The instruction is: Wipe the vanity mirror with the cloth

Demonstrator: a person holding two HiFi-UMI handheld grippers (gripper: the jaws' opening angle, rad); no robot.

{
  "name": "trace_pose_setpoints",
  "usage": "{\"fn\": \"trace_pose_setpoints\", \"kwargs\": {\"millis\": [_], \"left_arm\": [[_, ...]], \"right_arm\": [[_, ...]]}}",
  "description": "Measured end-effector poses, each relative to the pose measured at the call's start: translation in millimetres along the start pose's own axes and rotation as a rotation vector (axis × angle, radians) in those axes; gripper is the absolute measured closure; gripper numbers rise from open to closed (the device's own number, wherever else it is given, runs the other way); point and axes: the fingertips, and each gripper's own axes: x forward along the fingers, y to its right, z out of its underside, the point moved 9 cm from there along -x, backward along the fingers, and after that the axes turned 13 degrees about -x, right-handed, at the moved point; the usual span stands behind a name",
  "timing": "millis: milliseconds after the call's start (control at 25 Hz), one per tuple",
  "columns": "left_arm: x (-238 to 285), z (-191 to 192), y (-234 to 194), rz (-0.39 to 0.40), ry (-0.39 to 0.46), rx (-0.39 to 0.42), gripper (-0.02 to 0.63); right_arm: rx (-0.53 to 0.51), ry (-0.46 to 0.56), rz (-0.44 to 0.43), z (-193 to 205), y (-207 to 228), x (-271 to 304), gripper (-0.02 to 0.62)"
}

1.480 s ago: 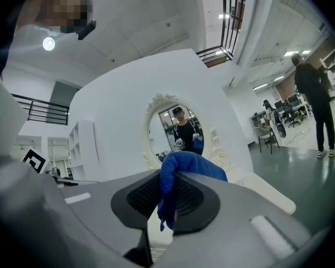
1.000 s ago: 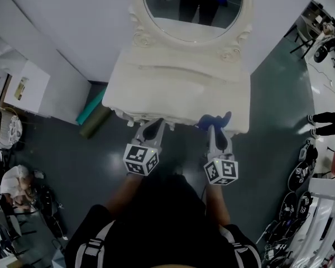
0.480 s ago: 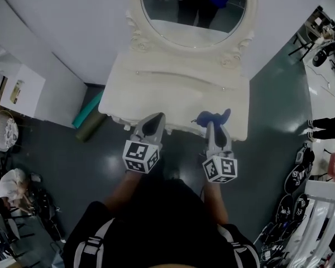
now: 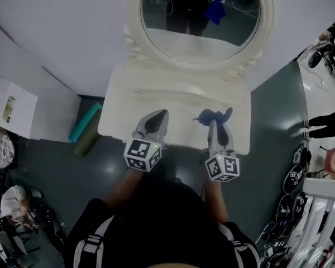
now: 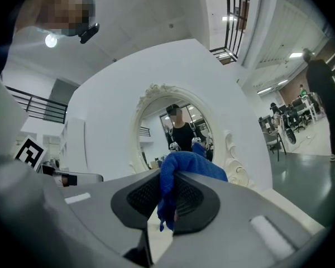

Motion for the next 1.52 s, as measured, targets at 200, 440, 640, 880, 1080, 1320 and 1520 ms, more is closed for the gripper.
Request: {"fn": "trace_pose_setpoints", "kwargs": {"millis": [200, 440, 640, 880, 1080, 1320, 1520], "left_arm": [[25.8, -27.1, -32.1, 0.024, -0.009, 0.037, 0.6], [51.6, -42.1, -45.1, 0.047, -0.017, 0.031, 0.6], [81.0, -51.2, -40.8, 0.035, 0.008, 0.017, 0.6], [116.7, -64.1, -22.6, -0.002, 0.04, 0.009, 0.6], [138.4, -72.7, -17.8, -0.015, 0.052, 0.004, 0.6], [155.9, -87.8, -19.7, 0.02, 0.035, 0.035, 0.6], [168.4, -102.7, -26.0, 0.02, 0.051, 0.055, 0.6]], "right_arm": [[-0.001, 0.005, 0.046, -1.9, -6.5, 39.7, 0.556], [-0.008, 0.02, 0.073, -11.9, -1.5, 70.4, 0.556], [-0.02, 0.034, 0.047, -20.0, 21.8, 97.7, 0.557], [-0.007, 0.053, 0.012, -30.9, 64.0, 133.0, 0.556], [-0.014, 0.066, -0.005, -38.0, 87.3, 162.7, 0.555], [-0.004, 0.104, 0.043, -46.9, 101.3, 191.9, 0.555], [0.0, 0.129, 0.046, -55.0, 107.8, 217.2, 0.555]]}}
